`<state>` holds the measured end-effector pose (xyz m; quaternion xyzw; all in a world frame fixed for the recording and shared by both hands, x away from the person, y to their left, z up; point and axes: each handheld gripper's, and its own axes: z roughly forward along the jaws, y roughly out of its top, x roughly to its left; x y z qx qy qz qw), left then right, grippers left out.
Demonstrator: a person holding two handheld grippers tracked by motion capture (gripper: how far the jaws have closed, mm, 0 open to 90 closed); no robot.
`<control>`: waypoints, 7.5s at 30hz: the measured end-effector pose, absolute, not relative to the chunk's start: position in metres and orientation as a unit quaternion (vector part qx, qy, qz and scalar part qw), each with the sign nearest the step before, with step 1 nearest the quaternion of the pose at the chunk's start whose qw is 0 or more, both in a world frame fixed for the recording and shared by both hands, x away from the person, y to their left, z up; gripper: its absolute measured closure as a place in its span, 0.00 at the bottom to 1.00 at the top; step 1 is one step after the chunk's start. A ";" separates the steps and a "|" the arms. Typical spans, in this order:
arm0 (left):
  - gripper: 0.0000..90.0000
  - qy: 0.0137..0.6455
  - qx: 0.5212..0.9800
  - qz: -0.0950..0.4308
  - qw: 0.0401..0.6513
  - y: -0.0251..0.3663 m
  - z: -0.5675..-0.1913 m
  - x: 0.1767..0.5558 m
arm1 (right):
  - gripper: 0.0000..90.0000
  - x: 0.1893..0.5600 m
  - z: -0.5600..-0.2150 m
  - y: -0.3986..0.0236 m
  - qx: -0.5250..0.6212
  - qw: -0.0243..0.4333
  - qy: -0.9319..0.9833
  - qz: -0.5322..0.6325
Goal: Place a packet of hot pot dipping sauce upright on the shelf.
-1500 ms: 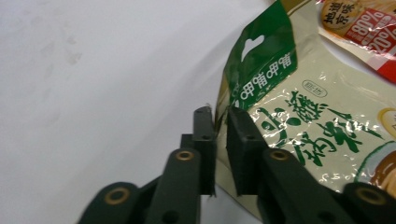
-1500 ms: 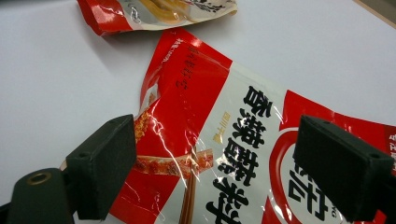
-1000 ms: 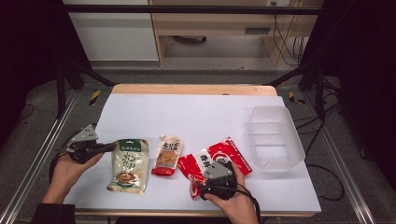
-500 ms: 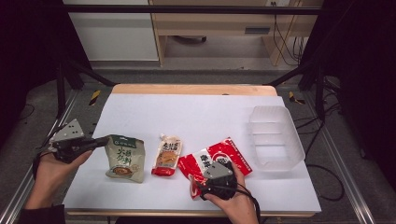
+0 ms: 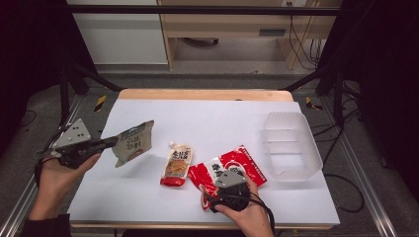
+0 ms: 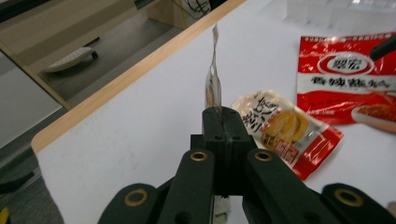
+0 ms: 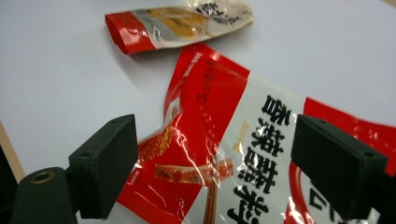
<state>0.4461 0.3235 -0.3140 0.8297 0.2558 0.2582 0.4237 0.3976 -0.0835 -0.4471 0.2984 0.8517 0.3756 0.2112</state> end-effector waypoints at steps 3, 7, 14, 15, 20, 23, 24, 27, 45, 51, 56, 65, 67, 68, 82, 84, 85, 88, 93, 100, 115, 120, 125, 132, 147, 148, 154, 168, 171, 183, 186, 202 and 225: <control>1.00 0.252 0.829 0.248 0.433 0.316 -0.310 0.446 | 0.17 0.401 -0.433 -0.087 0.286 0.224 0.851 0.378; 1.00 0.231 0.837 0.246 0.431 0.298 -0.303 0.447 | 0.21 0.409 -0.416 -0.095 0.288 0.231 0.848 0.381; 1.00 0.204 0.844 0.241 0.434 0.266 -0.293 0.450 | 0.19 0.425 -0.388 -0.107 0.278 0.225 0.856 0.374; 1.00 0.201 0.845 0.240 0.434 0.262 -0.291 0.451 | 0.18 0.427 -0.383 -0.109 0.274 0.226 0.858 0.370; 1.00 0.187 0.847 0.241 0.435 0.244 -0.286 0.454 | 0.14 0.434 -0.361 -0.111 0.257 0.244 0.862 0.362; 1.00 0.182 0.848 0.237 0.437 0.236 -0.284 0.456 | 0.13 0.437 -0.346 -0.109 0.239 0.252 0.868 0.355; 1.00 0.180 0.848 0.235 0.439 0.233 -0.284 0.457 | 0.13 0.438 -0.343 -0.109 0.235 0.253 0.870 0.351; 1.00 0.173 0.850 0.230 0.441 0.227 -0.285 0.457 | 0.13 0.441 -0.330 -0.106 0.215 0.261 0.878 0.338; 1.00 0.134 0.867 0.210 0.432 0.190 -0.291 0.456 | 0.17 0.462 -0.297 -0.091 0.154 0.255 0.902 0.312; 1.00 0.121 0.871 0.205 0.431 0.180 -0.294 0.454 | 0.21 0.469 -0.297 -0.085 0.140 0.251 0.907 0.309; 1.00 0.108 0.871 0.200 0.436 0.172 -0.294 0.450 | 0.33 0.476 -0.301 -0.079 0.119 0.237 0.916 0.302; 1.00 0.100 0.871 0.192 0.441 0.163 -0.295 0.447 | 0.73 0.479 -0.308 -0.073 0.086 0.202 0.932 0.289; 1.00 0.099 0.871 0.191 0.442 0.162 -0.296 0.447 | 0.80 0.478 -0.309 -0.073 0.080 0.197 0.934 0.286; 1.00 0.099 0.870 0.193 0.442 0.162 -0.296 0.447 | 0.85 0.478 -0.309 -0.072 0.076 0.197 0.936 0.283; 0.73 0.139 0.843 0.179 0.487 0.170 -0.310 0.450 | 1.00 0.481 -0.289 -0.072 0.057 0.212 0.949 0.227; 0.68 0.143 0.841 0.181 0.489 0.170 -0.315 0.448 | 1.00 0.483 -0.287 -0.074 0.054 0.215 0.950 0.220; 0.62 0.148 0.841 0.186 0.486 0.171 -0.318 0.447 | 1.00 0.485 -0.285 -0.076 0.056 0.220 0.951 0.213; 0.48 0.165 0.836 0.194 0.486 0.177 -0.327 0.445 | 1.00 0.493 -0.279 -0.086 0.073 0.227 0.948 0.209; 0.31 0.205 0.831 0.211 0.472 0.197 -0.352 0.443 | 1.00 0.507 -0.266 -0.110 0.100 0.241 0.943 0.207; 0.14 0.278 0.829 0.221 0.432 0.241 -0.397 0.441 | 1.00 0.527 -0.244 -0.156 0.146 0.269 0.929 0.209; 0.08 0.361 0.805 0.253 0.396 0.289 -0.439 0.427 | 1.00 0.565 -0.246 -0.242 0.221 0.301 0.907 0.192; 0.08 0.368 0.807 0.257 0.383 0.290 -0.443 0.427 | 1.00 0.573 -0.254 -0.266 0.246 0.314 0.896 0.196; 0.08 0.384 0.798 0.261 0.384 0.297 -0.443 0.429 | 1.00 0.578 -0.257 -0.286 0.262 0.318 0.888 0.206; 0.08 0.402 0.790 0.260 0.384 0.304 -0.445 0.430 | 1.00 0.584 -0.272 -0.303 0.271 0.318 0.884 0.212; 0.08 0.409 0.784 0.263 0.386 0.309 -0.444 0.430 | 1.00 0.587 -0.297 -0.321 0.290 0.303 0.885 0.203; 0.08 0.409 0.785 0.262 0.385 0.309 -0.444 0.430 | 1.00 0.587 -0.298 -0.322 0.289 0.301 0.886 0.201; 0.08 0.406 0.785 0.262 0.387 0.308 -0.443 0.430 | 1.00 0.589 -0.308 -0.321 0.291 0.288 0.892 0.191; 0.08 0.403 0.785 0.262 0.391 0.306 -0.442 0.430 | 1.00 0.594 -0.322 -0.315 0.296 0.255 0.904 0.174; 0.08 0.403 0.786 0.262 0.389 0.306 -0.442 0.430 | 1.00 0.596 -0.328 -0.315 0.298 0.247 0.906 0.170; 0.08 0.400 0.787 0.262 0.390 0.305 -0.442 0.430 | 0.99 0.610 -0.340 -0.319 0.327 0.260 0.889 0.187; 0.08 0.400 0.787 0.262 0.391 0.305 -0.442 0.430 | 0.97 0.613 -0.344 -0.320 0.340 0.267 0.881 0.194; 0.08 0.395 0.790 0.265 0.387 0.303 -0.441 0.430 | 0.39 0.593 -0.321 -0.312 0.347 0.320 0.849 0.237; 0.08 0.387 0.794 0.267 0.385 0.300 -0.442 0.430 | 0.21 0.493 -0.304 -0.201 0.242 0.312 0.864 0.314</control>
